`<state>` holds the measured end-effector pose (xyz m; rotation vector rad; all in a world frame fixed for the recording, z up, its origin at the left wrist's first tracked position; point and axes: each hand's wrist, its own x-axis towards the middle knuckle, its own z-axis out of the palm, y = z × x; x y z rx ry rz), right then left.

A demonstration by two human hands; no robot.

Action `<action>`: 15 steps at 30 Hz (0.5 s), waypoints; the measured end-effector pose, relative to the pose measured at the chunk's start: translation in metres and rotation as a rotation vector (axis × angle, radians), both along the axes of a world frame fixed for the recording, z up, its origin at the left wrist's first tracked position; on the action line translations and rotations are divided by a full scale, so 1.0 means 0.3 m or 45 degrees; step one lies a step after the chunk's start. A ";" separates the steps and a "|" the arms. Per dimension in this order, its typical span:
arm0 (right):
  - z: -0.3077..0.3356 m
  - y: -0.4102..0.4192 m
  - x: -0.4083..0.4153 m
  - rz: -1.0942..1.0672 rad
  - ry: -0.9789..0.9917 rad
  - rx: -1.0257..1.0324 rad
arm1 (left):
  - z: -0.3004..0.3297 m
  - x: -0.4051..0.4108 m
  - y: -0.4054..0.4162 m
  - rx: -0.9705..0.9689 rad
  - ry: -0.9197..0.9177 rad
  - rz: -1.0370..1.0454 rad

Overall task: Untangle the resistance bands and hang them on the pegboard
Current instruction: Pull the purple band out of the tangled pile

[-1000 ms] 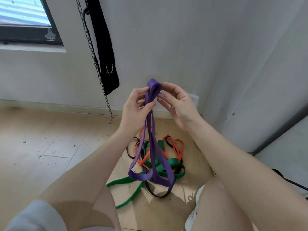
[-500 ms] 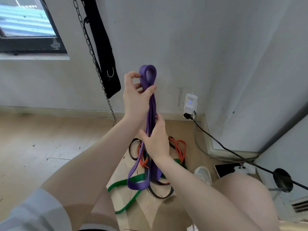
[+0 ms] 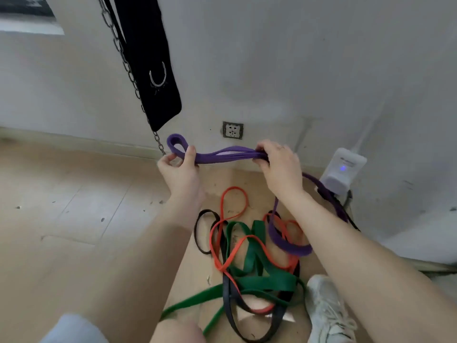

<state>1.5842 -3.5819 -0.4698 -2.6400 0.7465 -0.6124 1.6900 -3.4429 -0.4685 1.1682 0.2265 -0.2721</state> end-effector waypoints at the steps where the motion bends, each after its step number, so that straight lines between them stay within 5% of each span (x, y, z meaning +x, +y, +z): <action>1: -0.045 -0.040 0.075 0.041 0.100 -0.061 | -0.068 0.066 -0.027 -0.007 0.044 0.022; 8: -0.666 -0.130 0.448 0.276 0.777 -0.180 | -0.688 0.397 -0.139 0.228 0.340 0.124; 15: -1.028 -0.139 0.675 0.217 0.717 -0.108 | -1.024 0.620 -0.147 0.696 0.421 0.060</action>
